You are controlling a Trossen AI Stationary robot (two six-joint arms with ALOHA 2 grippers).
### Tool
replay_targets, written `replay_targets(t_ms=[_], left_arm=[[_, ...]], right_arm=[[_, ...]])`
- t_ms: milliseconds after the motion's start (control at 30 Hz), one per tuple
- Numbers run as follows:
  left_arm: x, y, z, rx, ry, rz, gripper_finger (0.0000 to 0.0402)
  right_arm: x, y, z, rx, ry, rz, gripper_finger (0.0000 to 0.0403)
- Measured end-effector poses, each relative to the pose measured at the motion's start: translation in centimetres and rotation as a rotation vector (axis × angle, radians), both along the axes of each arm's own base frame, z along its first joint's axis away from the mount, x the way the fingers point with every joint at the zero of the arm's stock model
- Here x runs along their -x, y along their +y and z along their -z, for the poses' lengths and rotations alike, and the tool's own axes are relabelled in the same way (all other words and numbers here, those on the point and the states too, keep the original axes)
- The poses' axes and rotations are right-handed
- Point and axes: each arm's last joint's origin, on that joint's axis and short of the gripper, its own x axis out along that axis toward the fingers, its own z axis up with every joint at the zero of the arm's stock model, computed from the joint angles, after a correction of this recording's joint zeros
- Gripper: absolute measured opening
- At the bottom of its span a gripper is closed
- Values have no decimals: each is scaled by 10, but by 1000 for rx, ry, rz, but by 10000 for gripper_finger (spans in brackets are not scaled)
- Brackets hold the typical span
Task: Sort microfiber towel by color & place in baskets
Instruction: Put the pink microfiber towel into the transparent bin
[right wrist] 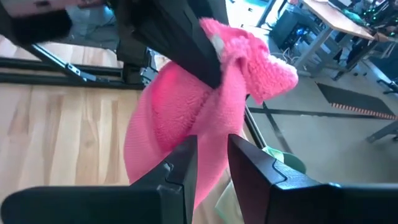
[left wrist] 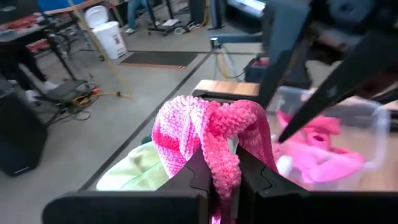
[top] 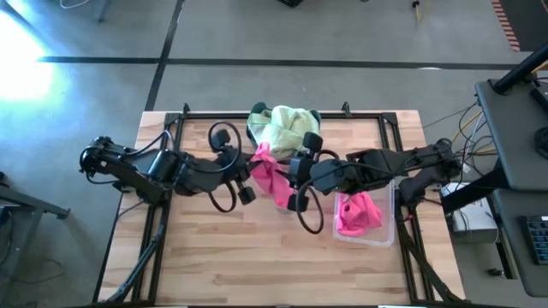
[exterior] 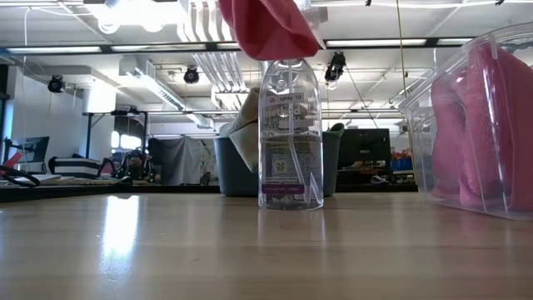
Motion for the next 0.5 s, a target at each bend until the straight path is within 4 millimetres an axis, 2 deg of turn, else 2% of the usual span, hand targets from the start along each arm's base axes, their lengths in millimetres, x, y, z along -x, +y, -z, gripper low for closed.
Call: replay_targets(t_ms=[167,500], left_arm=[[-2,-2,-4,36,-38,59,10],[-3,-4,-7,45,-64,97,10]], right_arm=[[0,-4,1,8,18,8,89],[-2,-13,1,8,16,33,146]])
